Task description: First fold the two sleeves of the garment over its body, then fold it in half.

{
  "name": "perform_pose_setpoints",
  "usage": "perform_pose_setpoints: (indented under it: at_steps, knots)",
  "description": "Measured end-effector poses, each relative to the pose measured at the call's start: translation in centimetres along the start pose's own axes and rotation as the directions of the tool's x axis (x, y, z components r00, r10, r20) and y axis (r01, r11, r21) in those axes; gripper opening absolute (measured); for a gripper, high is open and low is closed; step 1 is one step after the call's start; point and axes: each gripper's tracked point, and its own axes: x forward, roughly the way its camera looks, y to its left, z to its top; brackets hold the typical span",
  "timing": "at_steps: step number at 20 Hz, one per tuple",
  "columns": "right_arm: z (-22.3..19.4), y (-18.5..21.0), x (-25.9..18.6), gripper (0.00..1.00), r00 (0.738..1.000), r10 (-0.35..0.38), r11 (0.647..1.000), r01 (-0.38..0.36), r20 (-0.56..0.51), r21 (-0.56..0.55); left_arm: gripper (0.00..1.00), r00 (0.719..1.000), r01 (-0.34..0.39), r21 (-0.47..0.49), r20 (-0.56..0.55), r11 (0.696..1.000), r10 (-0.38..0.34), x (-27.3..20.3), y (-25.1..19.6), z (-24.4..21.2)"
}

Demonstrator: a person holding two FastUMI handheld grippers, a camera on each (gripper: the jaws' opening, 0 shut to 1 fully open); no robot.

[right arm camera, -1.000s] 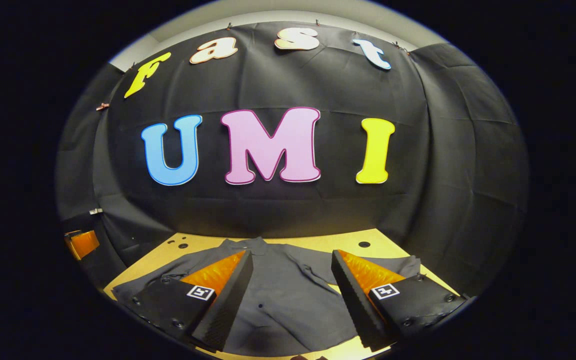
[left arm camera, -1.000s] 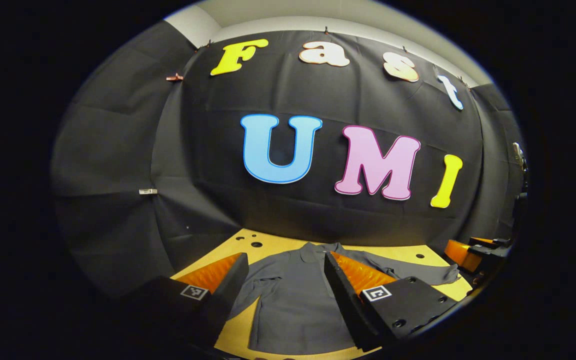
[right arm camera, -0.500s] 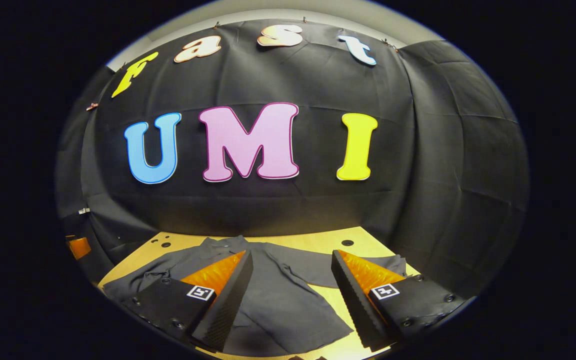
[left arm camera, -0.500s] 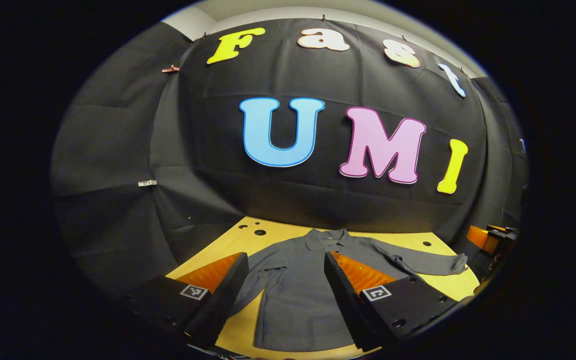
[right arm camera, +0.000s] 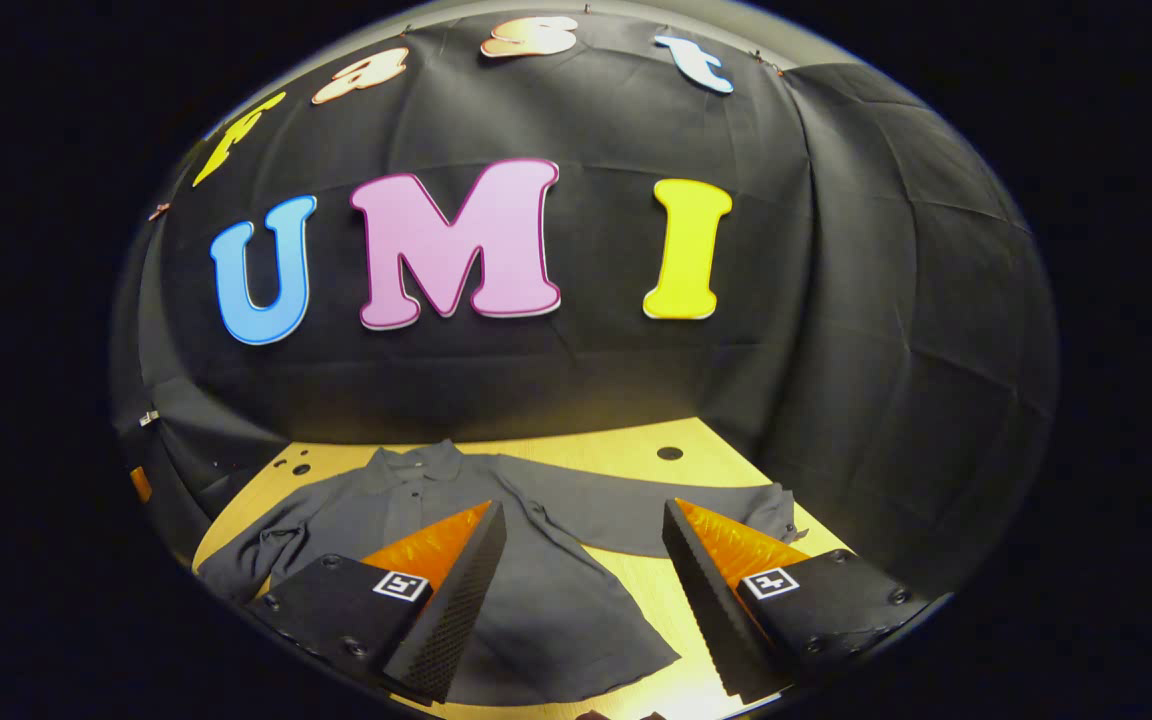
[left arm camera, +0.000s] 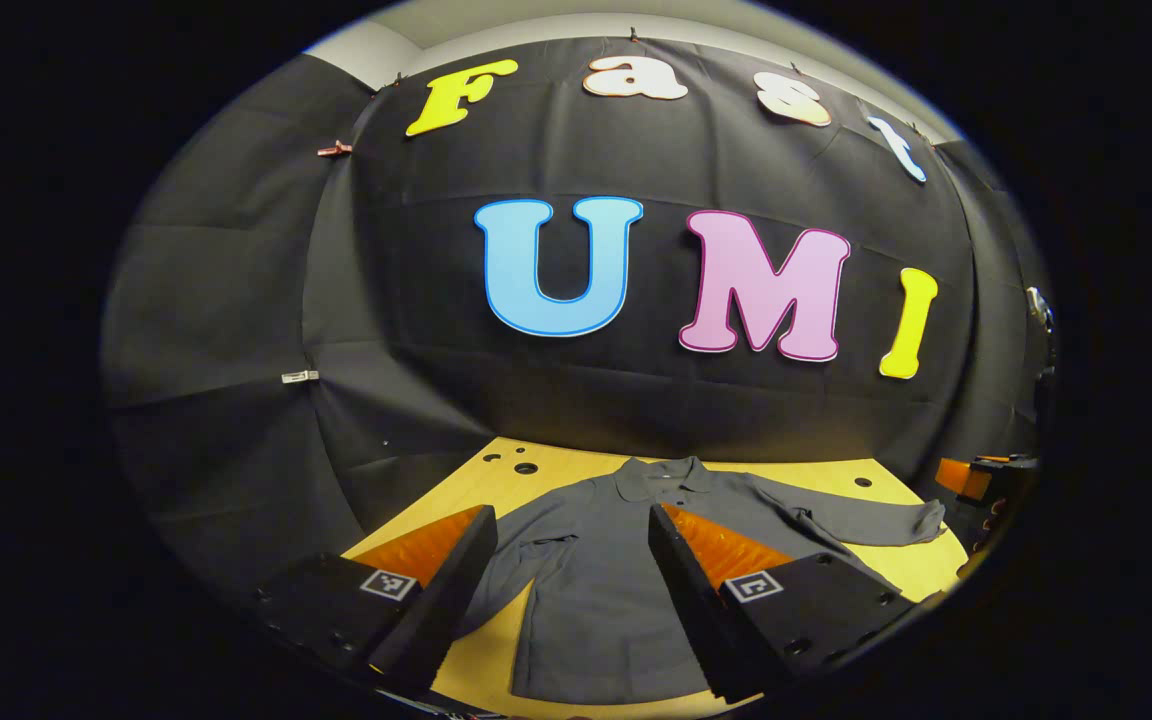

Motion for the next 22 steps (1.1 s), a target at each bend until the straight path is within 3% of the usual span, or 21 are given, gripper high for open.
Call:
perform_pose_setpoints:
  at_steps: [10,22]
  knots:
    - [-2.7,-8.4,7.1,0.97,0.984,-0.119,0.990,0.129,-0.134,0.064,0.96,0.997,-0.038,0.038,-0.069,0.999,0.041,1.4,-0.4,-2.3]
    - [-10.0,-21.7,16.8,0.98,0.892,-0.299,0.935,0.345,-0.339,0.085,0.96,0.987,-0.078,0.039,-0.137,0.996,0.082,4.0,-4.9,-4.4]
